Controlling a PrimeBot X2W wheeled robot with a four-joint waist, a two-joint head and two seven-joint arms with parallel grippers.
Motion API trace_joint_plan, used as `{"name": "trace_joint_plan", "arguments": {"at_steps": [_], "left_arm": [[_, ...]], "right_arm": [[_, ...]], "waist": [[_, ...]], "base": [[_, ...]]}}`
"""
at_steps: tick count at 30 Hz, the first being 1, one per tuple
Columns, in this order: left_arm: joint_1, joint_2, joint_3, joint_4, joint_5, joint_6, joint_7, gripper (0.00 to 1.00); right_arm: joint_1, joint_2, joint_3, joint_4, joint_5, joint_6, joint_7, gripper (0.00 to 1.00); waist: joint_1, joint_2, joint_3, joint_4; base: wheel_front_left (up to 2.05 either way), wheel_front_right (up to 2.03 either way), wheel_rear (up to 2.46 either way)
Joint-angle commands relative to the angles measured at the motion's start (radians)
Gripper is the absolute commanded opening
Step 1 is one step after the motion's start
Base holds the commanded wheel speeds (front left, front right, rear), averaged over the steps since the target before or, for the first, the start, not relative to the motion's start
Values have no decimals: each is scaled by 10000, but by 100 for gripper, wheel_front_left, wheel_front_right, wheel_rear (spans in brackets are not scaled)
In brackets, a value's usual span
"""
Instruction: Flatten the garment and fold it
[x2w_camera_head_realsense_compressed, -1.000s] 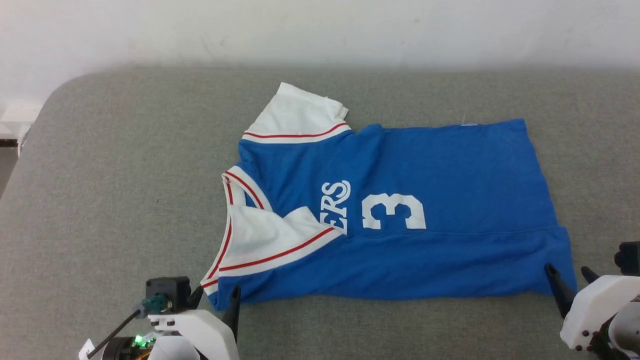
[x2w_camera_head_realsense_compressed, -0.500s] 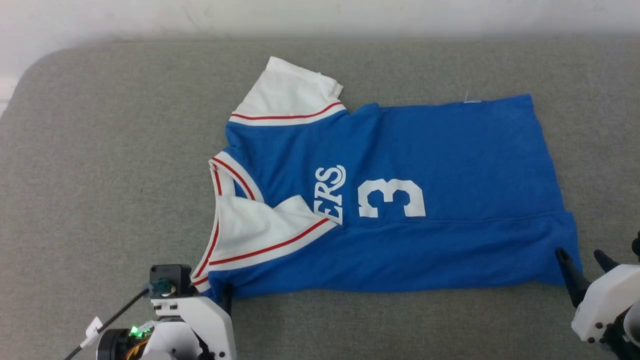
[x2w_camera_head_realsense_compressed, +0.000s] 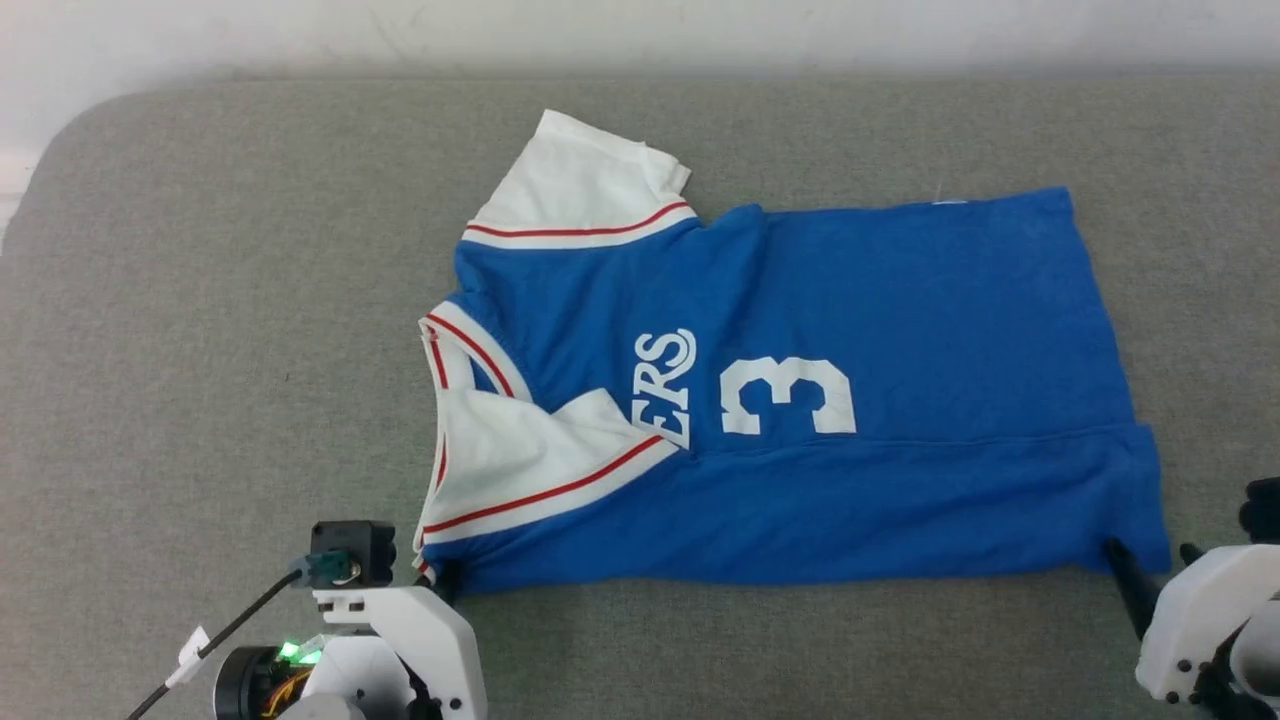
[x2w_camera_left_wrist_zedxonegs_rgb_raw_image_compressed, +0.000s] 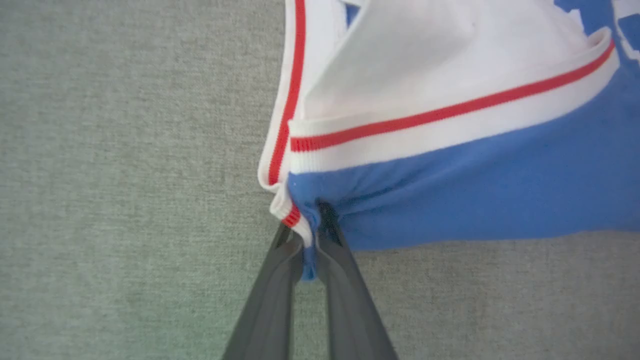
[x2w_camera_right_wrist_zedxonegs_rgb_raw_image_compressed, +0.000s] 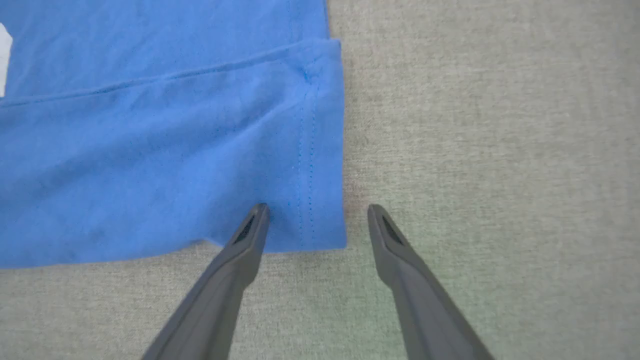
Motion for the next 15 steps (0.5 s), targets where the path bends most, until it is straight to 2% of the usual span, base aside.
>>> {"name": "trace_joint_plan", "arguments": {"at_steps": [1,6,7,8,9,15], "left_arm": [[87,-73,-80,33,21,-52,-3,0],[34,7,-74,-506,121,19,-49,0],[31,28,-75,-576,140,44,-41,0],[35,51,-75,-630,151,65,-31,0],[46,72,-74,-670,156,82,-23,0],[283,216,-57,-691,67,98,-9,0]], "right_arm": [[-152,-9,52,93,33,-9,19,100],[-517,-119,239,1034,96,-9,-74,100],[-560,-132,284,1188,123,-9,-83,48],[-590,-157,333,1316,149,-9,-98,11],[-602,-181,382,1407,175,-9,-126,0],[-424,-403,259,1584,314,-9,-280,0]], "waist": [[0,0,10,50],[0,0,101,203],[0,0,104,225],[0,0,98,242],[0,0,82,253],[0,0,-340,215]], "base": [[0,0,0],[0,0,0],[0,0,0],[0,0,0],[0,0,0],[0,0,0]]}}
